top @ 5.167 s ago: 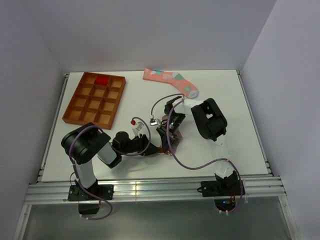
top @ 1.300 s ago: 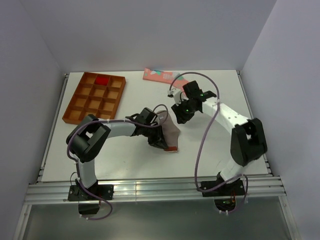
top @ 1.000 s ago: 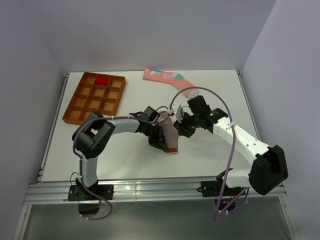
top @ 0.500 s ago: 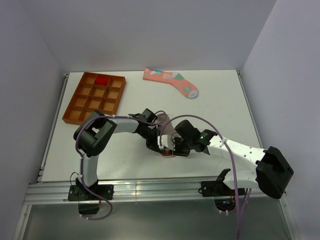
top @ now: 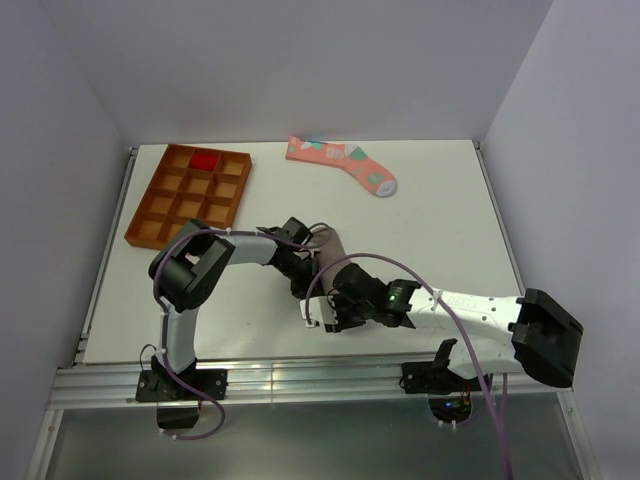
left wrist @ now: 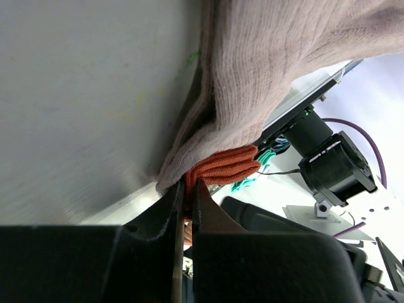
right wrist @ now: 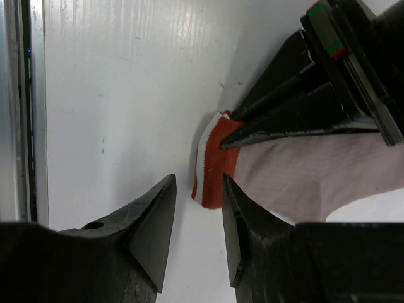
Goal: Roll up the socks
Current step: Roll the sock at the center of the board.
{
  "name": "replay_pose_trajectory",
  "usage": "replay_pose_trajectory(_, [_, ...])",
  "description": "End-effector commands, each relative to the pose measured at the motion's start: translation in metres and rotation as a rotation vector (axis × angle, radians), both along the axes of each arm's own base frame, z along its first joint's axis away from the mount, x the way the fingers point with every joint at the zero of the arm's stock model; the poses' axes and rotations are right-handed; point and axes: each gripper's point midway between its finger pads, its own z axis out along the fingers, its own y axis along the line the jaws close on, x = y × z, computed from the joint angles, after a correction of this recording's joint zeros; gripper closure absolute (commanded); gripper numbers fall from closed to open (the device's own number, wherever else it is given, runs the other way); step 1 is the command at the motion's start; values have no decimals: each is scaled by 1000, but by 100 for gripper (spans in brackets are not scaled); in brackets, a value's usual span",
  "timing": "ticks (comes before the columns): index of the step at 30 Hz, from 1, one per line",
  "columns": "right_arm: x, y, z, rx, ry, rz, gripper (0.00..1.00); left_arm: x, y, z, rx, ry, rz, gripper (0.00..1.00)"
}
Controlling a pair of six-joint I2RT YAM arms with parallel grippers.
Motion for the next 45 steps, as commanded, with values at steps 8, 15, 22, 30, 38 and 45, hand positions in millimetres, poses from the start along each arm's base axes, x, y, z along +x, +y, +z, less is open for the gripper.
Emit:
replay_pose_trajectory(8, [11,16,-10,-12,-63,10,59,5,1,4,0,-13,-5,98])
replay_pose_trajectory(15, [14,15,-25,-47,-67,8,61,4,2,9,-10,-19,-10,98])
replay_pose_trajectory(22, [17,11,-36,-70,-79,-6,64,10,1,19,-28,-38,-11,94])
replay_pose_trajectory(30, [21,7,-47,-96,-84,-33,69,9,-2,25,-49,-35,-26,91])
replay_pose_trajectory(38, [16,8,-44,-97,17,-51,92,9,0,28,-56,-53,-8,78])
replay_pose_trajectory(45, [1,2,-27,-63,232,-27,93,35,1,46,-59,-189,126,61])
